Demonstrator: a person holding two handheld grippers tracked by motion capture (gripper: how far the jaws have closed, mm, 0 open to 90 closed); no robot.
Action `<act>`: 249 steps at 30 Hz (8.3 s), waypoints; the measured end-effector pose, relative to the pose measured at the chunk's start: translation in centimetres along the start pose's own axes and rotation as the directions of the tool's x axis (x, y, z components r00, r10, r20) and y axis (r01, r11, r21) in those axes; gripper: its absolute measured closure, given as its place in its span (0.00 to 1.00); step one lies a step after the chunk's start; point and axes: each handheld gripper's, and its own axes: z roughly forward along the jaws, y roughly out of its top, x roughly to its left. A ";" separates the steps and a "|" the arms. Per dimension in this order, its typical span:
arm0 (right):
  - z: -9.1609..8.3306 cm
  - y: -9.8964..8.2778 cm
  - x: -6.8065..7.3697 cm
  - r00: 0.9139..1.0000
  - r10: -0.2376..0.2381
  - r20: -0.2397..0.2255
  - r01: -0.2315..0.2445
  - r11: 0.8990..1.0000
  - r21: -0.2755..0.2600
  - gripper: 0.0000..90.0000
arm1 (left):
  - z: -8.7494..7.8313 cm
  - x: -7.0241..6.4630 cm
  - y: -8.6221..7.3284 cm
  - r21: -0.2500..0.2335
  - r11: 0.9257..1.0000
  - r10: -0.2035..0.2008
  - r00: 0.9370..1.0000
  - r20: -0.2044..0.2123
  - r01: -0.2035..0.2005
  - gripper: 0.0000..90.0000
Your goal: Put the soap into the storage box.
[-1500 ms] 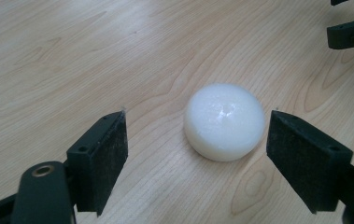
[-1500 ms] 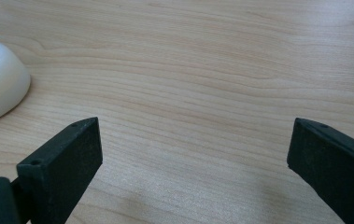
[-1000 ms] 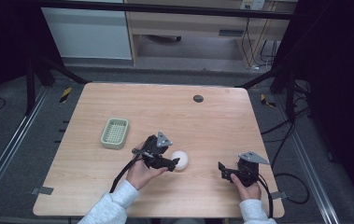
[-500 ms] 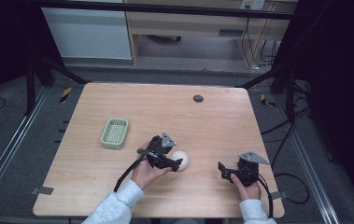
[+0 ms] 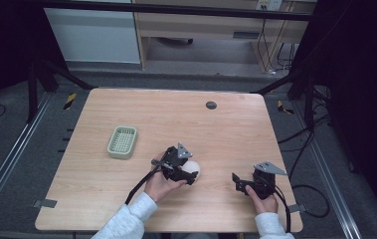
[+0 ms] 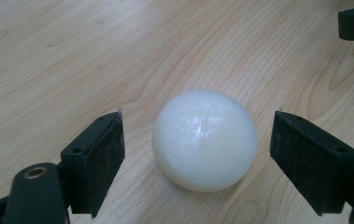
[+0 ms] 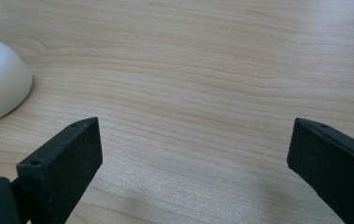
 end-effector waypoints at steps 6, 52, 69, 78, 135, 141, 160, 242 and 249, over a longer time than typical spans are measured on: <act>0.0 0.0 0.0 1.000 -0.005 0.002 0.005 1.000 -0.002 0.04 | 0.5 -0.1 0.0 0.011 1.000 0.000 1.000 -0.006 0.000 0.19; 0.0 0.0 0.0 1.000 0.008 -0.001 -0.008 1.000 0.005 0.04 | 3.9 -0.6 -0.4 0.109 0.994 0.002 1.000 0.003 -0.002 0.24; 0.0 0.0 0.0 1.000 0.011 -0.002 -0.011 1.000 0.007 0.04 | 4.0 -0.5 -0.4 0.119 0.993 0.000 1.000 0.003 -0.001 0.25; 0.0 0.0 0.0 1.000 0.011 -0.003 -0.011 1.000 0.008 0.04 | 3.9 -0.5 -0.4 0.126 0.992 0.003 1.000 0.004 -0.004 0.25; 0.1 0.0 -0.1 1.000 0.003 0.002 -0.003 1.000 0.013 0.04 | -4.4 3.2 -1.2 0.017 0.999 -0.050 0.998 -0.036 0.050 0.25; 0.1 0.0 0.0 1.000 0.004 0.004 -0.004 1.000 0.015 0.04 | -5.2 3.9 -1.3 0.011 0.998 -0.058 0.997 -0.045 0.058 0.25; 0.1 0.0 0.0 1.000 0.006 0.003 -0.006 1.000 0.017 0.04 | -7.1 5.9 -2.0 -0.008 0.996 -0.086 0.993 -0.079 0.085 0.25; 0.2 0.0 0.0 1.000 -0.002 -0.001 0.002 1.000 0.019 0.04 | -8.4 18.9 -6.5 0.009 0.947 -0.306 0.908 -0.286 0.322 0.25; 0.2 0.0 0.0 1.000 -0.001 -0.001 0.001 1.000 0.018 0.04 | -7.9 19.3 -6.6 0.015 0.945 -0.308 0.906 -0.290 0.326 0.25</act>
